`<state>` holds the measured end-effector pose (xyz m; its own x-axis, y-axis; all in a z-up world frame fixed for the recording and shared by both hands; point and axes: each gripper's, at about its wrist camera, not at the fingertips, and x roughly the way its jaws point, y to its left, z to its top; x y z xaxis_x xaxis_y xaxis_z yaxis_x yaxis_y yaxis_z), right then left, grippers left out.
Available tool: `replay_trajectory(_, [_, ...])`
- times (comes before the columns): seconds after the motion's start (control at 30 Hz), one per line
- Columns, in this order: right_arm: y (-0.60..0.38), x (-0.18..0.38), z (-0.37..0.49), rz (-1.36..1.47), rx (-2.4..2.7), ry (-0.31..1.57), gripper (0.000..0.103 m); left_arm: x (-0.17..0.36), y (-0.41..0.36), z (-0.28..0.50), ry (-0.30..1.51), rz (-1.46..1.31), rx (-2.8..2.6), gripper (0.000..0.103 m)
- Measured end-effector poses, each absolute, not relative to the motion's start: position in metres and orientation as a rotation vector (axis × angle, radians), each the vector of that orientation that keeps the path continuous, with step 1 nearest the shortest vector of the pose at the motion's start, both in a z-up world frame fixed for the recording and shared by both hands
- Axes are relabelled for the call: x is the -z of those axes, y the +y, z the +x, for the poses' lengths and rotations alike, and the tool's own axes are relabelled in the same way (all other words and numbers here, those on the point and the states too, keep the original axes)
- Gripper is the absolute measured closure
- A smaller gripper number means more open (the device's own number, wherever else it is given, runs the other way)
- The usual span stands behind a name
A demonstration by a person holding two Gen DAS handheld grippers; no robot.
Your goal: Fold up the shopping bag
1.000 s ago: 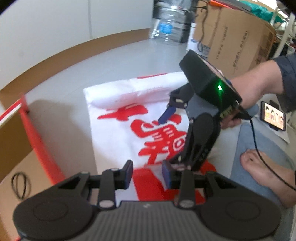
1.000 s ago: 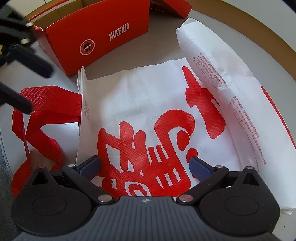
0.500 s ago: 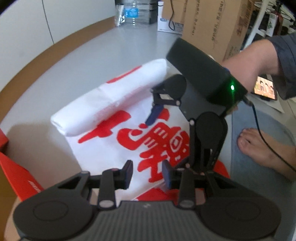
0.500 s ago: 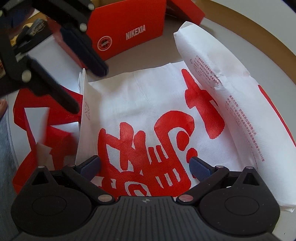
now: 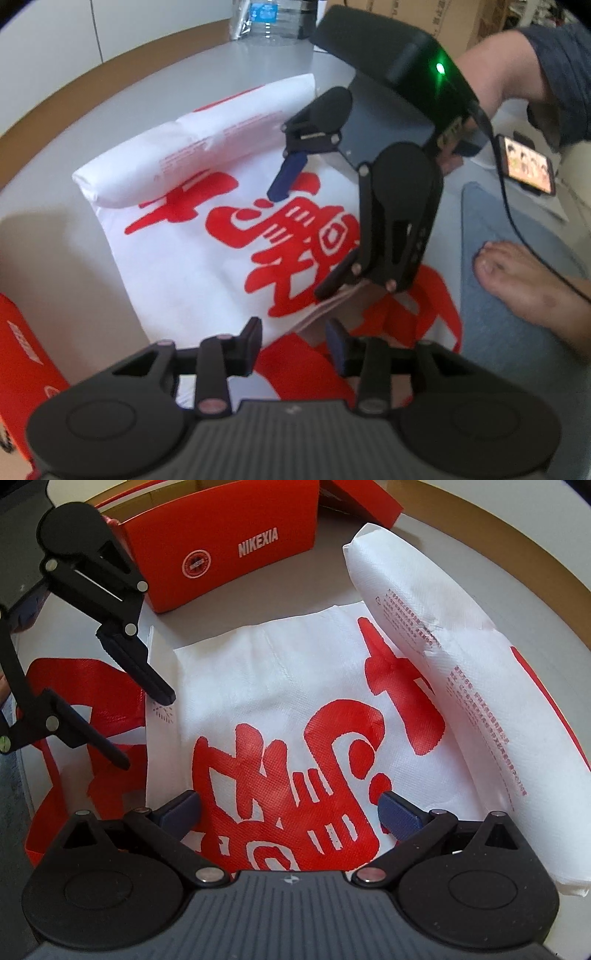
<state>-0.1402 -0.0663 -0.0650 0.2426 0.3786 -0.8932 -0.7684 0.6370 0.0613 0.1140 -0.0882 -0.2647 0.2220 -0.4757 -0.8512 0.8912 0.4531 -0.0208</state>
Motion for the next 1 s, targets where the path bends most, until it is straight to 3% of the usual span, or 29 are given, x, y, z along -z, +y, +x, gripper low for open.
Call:
replay_trajectory(0.13, [-0.070, 0.062, -0.145, -0.428, -0.809, 1.064, 0.000, 0.273, -0.090, 0.126, 0.952, 0.514, 1.001, 0.061])
replay_trajectory(0.27, [-0.078, 0.053, -0.145, -0.367, -0.772, 1.067, 0.003, 0.280, -0.093, 0.133, 0.999, 0.495, 1.012, 0.074])
replay_trajectory(0.4, [-0.096, 0.044, -0.144, -0.251, -0.734, 1.082, 0.022, 0.282, -0.091, 0.139, 1.042, 0.441, 1.003, 0.075])
replay_trajectory(0.53, [-0.107, 0.042, -0.143, -0.153, -0.763, 1.127, 0.032, 0.283, -0.088, 0.144, 1.069, 0.401, 0.992, 0.075])
replay_trajectory(0.73, [-0.129, 0.038, -0.151, 0.013, -0.776, 1.170, 0.044, 0.285, -0.085, 0.146, 1.114, 0.354, 0.995, 0.075])
replay_trajectory(1.0, [-0.137, 0.048, -0.150, 0.200, -0.812, 1.208, 0.048, 0.289, -0.081, 0.150, 1.155, 0.308, 0.977, 0.079])
